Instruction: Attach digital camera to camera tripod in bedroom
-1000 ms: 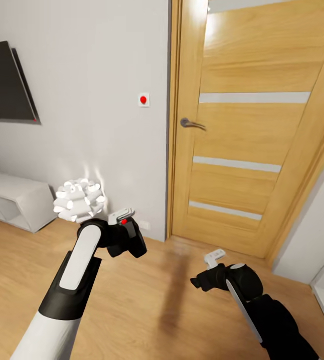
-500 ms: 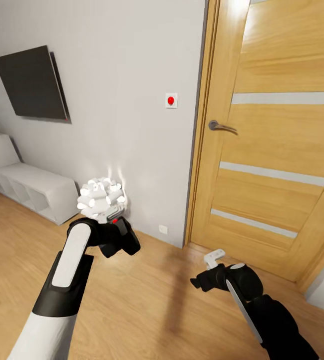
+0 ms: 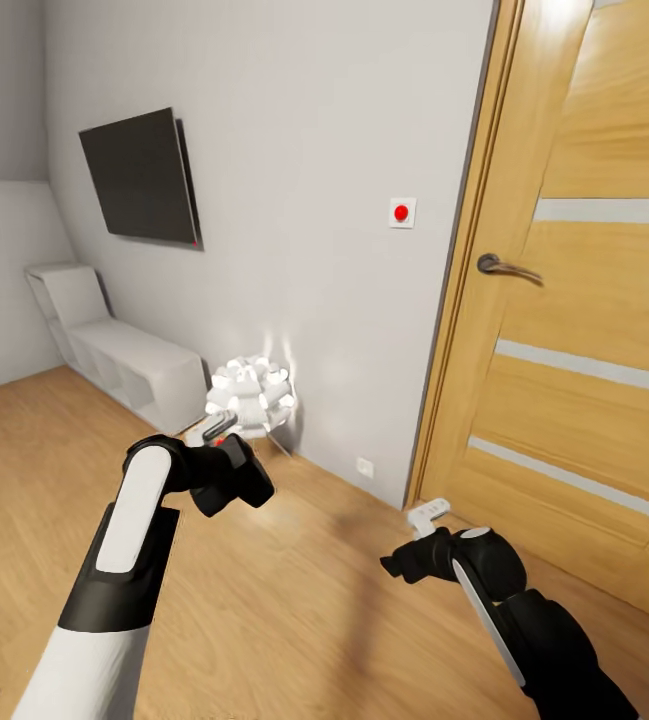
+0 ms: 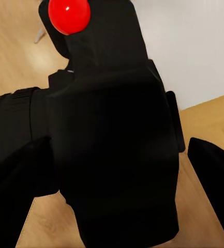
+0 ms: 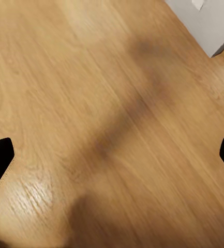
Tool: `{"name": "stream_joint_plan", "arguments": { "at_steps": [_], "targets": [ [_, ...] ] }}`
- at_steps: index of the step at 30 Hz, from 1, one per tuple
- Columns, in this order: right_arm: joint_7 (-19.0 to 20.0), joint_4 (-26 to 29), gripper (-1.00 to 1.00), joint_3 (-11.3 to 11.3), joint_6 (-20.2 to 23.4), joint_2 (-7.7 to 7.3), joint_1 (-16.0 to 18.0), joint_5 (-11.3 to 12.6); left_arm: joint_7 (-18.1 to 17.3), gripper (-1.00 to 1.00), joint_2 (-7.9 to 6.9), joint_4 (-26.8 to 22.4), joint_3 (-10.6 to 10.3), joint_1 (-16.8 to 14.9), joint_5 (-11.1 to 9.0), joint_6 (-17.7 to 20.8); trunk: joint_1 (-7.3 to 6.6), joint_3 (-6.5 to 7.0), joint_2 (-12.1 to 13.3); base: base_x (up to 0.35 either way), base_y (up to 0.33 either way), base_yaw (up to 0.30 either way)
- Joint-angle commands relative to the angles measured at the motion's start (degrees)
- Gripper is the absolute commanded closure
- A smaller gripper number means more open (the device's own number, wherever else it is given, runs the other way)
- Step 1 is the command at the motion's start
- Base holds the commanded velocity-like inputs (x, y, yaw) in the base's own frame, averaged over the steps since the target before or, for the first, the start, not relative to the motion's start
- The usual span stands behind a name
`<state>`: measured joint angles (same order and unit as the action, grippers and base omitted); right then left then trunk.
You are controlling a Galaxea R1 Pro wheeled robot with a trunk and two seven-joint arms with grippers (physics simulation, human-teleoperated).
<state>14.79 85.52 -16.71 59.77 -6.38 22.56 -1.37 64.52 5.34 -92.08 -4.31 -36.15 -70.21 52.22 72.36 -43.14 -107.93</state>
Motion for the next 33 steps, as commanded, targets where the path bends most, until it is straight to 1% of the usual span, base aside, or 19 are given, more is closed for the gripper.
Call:
{"name": "stream_joint_plan", "arguments": {
  "at_steps": [1, 13, 16, 26, 33],
  "targets": [
    [0.14, 0.08, -1.00, -0.06, 0.23, -0.05, 0.03, -0.16, 0.57, 1.00, 0.03, -0.03, 0.00, -0.07, -0.46, 0.21, -0.23, 0.13, 0.39, 0.001, 0.000, 0.297],
    [0.15, 0.09, -1.00, -0.08, 0.23, -0.03, 0.03, -0.16, 0.66, 1.00, 0.02, -0.03, -0.14, -0.06, -0.37, 0.20, -2.87, 2.28, 5.20, 0.000, 0.000, 0.295],
    [0.15, 0.07, -1.00, 0.13, 0.23, -0.03, 0.05, -0.14, 0.68, 1.00, 0.02, -0.03, -0.16, -0.06, -0.37, 0.21, -3.53, 2.82, 6.40, 0.000, 0.000, 0.196],
    [0.17, -4.29, -1.00, 0.80, 0.23, 0.54, 0.46, 0.24, 0.69, 1.00, 0.02, -0.03, -0.18, -0.06, -0.30, 0.28, -5.72, 4.61, 10.41, 0.000, 0.000, 0.057],
    [0.27, -4.05, -1.00, 1.15, 0.23, 0.67, 0.61, 0.54, 0.69, 1.00, 0.02, -0.03, -0.36, -0.06, -0.28, 0.39, -7.26, 5.87, 13.22, 0.000, 0.000, 0.008]
  ]
}}
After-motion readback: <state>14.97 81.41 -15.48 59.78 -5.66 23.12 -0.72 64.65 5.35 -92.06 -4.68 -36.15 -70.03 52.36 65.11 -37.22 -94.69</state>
